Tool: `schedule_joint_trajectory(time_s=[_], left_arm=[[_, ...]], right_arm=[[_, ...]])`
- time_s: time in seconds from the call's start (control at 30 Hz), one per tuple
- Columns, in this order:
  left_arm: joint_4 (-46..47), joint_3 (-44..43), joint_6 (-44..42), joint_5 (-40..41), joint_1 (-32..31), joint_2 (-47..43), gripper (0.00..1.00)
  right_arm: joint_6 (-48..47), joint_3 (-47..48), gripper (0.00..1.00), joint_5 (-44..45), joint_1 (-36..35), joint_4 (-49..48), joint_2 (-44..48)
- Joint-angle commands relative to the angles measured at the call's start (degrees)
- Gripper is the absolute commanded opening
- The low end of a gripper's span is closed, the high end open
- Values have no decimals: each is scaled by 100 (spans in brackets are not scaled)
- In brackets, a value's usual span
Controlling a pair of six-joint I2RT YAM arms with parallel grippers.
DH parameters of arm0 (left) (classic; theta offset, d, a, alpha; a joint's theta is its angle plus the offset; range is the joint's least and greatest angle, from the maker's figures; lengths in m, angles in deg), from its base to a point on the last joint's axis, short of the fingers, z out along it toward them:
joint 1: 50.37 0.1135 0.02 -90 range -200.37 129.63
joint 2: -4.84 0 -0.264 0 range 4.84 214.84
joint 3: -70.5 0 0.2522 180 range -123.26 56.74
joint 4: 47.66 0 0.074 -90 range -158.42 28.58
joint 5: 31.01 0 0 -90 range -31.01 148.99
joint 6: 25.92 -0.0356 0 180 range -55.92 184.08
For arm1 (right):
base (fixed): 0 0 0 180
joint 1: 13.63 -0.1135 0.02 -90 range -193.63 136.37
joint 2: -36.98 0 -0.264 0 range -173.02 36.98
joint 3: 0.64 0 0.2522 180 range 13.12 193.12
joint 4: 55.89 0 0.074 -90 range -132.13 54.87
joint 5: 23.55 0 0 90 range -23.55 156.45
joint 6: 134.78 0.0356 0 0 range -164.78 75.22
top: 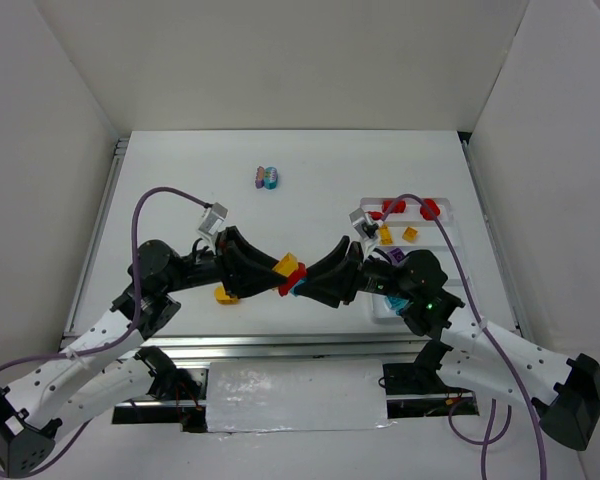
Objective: Sort the legos into containers by color
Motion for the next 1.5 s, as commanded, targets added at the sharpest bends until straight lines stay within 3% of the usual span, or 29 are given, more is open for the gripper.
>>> schedule_joint_trajectory(time_s=[0.0, 0.03, 0.1, 0.13, 0.23, 0.3, 0.37, 0.47, 0.6, 0.73, 0.77, 0.8, 0.87, 0.97, 1.07, 1.17, 1.3, 1.43, 1.47], left_arm=[[300, -16, -13, -81, -23, -28, 0], [195, -25, -40, -46, -23, -37, 2], [107, -43, -101, 85, -23, -81, 15], [37, -43, -110, 138, -23, -107, 36], [-104, -78, -198, 244, -23, -151, 85], [-157, -113, -277, 218, -23, -151, 95], [-183, -157, -330, 157, -23, -108, 97], [-149, -174, -348, 60, -32, -2, 92], [-157, -183, -391, 16, -32, 112, 72], [-184, -201, -418, 34, -41, 174, 67], [-184, -210, -427, 34, -41, 191, 62], [-201, -227, -435, 34, -41, 200, 43], [-271, -254, -471, 86, -41, 227, 23], [-306, -298, -541, 138, -50, 236, 0], [-754, -385, -681, 621, -41, 113, 0], [-1044, -456, -813, 868, -24, -107, 0], [-1317, -587, -919, 1184, 3, -309, 0], [-1808, -807, -1042, 1737, 29, -309, 0], [-2271, -877, -1085, 1947, 29, -283, 0]], right_arm=[[-129, 263, 25, -196, 5, -518, -23], [-137, 281, 2, -266, 13, -492, -40], [-164, 255, 0, -241, 5, -474, -32], [-199, 237, 0, -258, 13, -457, -23], [-278, 272, 0, -302, 13, -212, -14], [-287, 307, 0, -320, 5, -141, -40], [-348, 386, 0, -346, 13, 61, -58], [-392, 439, 0, -337, -4, 176, -76], [-436, 527, 0, -302, 5, 351, -111], [-471, 641, 0, -276, -4, 545, -286], [-471, 659, 0, -241, -4, 597, -321], [-463, 668, 0, -214, 5, 615, -348], [-463, 720, 0, -162, 5, 694, -427], [-558, 738, 0, -161, -4, 835, -498], [-769, 371, 0, -301, 231, 608, -384], [-534, -209, 0, -1048, 680, -41, -199], [-401, -545, 0, -1155, 1453, 44, -93], [-471, -519, 0, -244, 1927, 1087, 56], [-324, -406, 0, 821, 2016, 1847, 74]])
